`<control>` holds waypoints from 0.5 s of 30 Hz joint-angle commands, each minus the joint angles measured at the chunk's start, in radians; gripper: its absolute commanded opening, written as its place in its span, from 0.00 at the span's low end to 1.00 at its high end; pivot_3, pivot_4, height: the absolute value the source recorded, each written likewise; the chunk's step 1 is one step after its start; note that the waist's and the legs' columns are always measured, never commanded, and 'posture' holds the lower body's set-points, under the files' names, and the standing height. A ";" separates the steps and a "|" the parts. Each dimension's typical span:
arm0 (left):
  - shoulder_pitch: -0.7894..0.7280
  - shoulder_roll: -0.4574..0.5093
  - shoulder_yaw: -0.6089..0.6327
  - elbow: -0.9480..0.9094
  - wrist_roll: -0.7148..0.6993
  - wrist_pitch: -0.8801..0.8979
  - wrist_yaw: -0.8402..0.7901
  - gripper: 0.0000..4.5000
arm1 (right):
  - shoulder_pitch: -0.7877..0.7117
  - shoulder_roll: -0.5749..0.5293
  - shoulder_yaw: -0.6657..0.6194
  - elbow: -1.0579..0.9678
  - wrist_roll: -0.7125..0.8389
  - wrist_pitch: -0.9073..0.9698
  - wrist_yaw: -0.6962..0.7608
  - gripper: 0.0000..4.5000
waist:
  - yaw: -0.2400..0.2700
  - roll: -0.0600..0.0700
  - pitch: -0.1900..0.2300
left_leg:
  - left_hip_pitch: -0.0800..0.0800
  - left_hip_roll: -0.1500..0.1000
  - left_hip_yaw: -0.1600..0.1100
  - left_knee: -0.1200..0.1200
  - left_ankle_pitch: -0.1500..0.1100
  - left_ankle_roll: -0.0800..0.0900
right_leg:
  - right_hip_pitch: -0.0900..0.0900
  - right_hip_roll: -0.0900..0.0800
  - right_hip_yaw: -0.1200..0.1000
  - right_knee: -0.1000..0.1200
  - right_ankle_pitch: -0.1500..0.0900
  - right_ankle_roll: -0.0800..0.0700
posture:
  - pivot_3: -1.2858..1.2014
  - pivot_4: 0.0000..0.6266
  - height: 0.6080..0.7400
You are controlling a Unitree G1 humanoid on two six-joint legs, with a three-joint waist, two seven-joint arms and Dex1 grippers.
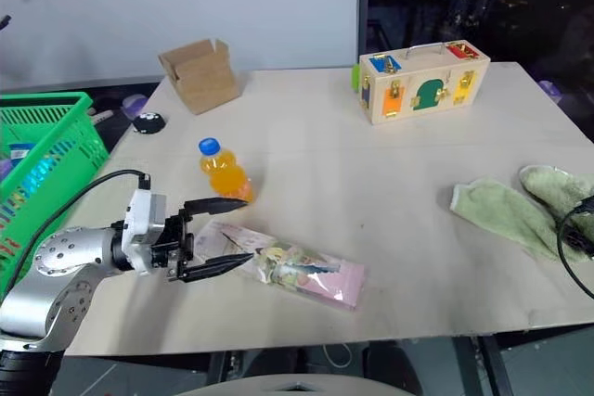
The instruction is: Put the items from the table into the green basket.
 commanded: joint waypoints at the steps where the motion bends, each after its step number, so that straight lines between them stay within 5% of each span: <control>1: -0.026 0.055 -0.038 -0.011 0.087 -0.046 -0.023 1.00 | 0.043 0.034 -0.172 -0.159 0.094 -0.078 0.078 1.00 | -0.008 0.000 0.000 | 0.000 0.001 0.000 0.000 0.000 0.000 | 0.000 0.001 0.000 0.000 0.000 0.000 | 0.48 0.00 1.00; 6: -0.098 0.107 -0.097 0.000 0.095 0.000 -0.073 1.00 | -0.014 0.072 -0.223 -0.242 0.162 -0.033 0.019 1.00 | -0.034 -0.005 0.002 | 0.003 0.000 0.006 0.002 0.000 0.000 | 0.001 0.001 0.007 0.000 0.001 0.001 | 0.46 0.00 1.00; 10: -0.156 0.160 -0.137 0.003 0.085 0.064 -0.133 1.00 | 0.038 0.081 -0.218 -0.489 0.380 0.103 0.133 1.00 | -0.052 -0.006 0.002 | 0.001 0.000 0.007 0.003 0.000 0.000 | 0.000 0.001 0.011 0.000 0.001 0.002 | 0.45 0.00 1.00; 15: -0.181 0.251 -0.175 -0.017 0.108 0.094 -0.220 1.00 | 0.028 0.078 -0.092 -0.753 0.570 0.211 0.112 1.00 | -0.075 -0.006 0.003 | 0.001 0.004 0.004 0.000 -0.001 0.001 | -0.001 0.006 0.010 0.000 0.001 0.002 | 0.45 0.00 1.00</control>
